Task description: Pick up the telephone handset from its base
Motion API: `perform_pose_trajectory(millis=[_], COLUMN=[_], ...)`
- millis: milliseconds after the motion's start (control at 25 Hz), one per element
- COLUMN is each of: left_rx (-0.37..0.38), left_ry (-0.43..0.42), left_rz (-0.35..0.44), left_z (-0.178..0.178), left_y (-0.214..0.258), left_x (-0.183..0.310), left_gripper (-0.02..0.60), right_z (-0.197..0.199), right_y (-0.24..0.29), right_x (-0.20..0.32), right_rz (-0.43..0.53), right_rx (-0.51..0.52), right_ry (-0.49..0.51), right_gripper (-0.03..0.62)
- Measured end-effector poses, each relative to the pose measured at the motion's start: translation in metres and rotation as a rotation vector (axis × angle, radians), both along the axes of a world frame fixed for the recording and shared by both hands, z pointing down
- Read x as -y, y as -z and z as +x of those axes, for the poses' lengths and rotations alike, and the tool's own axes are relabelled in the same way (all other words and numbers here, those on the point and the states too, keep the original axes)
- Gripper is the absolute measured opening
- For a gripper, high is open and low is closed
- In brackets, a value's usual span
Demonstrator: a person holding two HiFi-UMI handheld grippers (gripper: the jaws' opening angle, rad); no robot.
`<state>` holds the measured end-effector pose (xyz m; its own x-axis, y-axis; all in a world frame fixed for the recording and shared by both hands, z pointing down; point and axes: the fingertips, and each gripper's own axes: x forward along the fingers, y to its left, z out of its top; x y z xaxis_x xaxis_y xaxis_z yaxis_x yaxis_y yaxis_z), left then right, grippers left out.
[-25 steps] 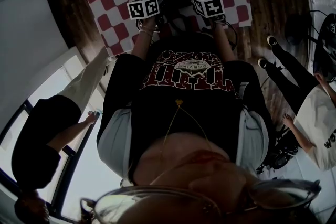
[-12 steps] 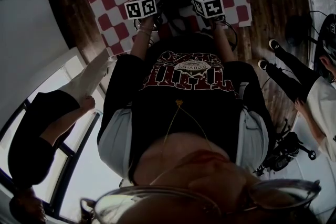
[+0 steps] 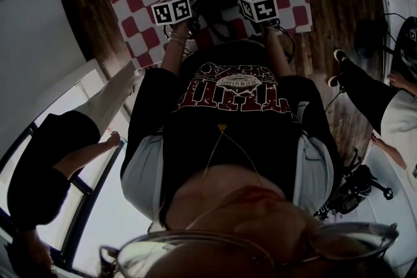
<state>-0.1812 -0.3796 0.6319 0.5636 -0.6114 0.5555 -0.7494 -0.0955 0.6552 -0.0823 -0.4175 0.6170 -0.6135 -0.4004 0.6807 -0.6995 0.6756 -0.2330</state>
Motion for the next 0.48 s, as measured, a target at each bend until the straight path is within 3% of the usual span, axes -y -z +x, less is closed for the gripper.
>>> perform_pose_trajectory(millis=[480], left_rx=[-0.009], left_ry=[-0.007], left_rz=[0.032], left_z=[0.003], left_y=[0.014], left_x=[-0.006], left_gripper=[0.081], right_z=[-0.002], right_y=[0.004], right_x=[-0.006], right_rz=[0.009], right_rx=[0.008], right_ry=[0.009], right_gripper=[0.017])
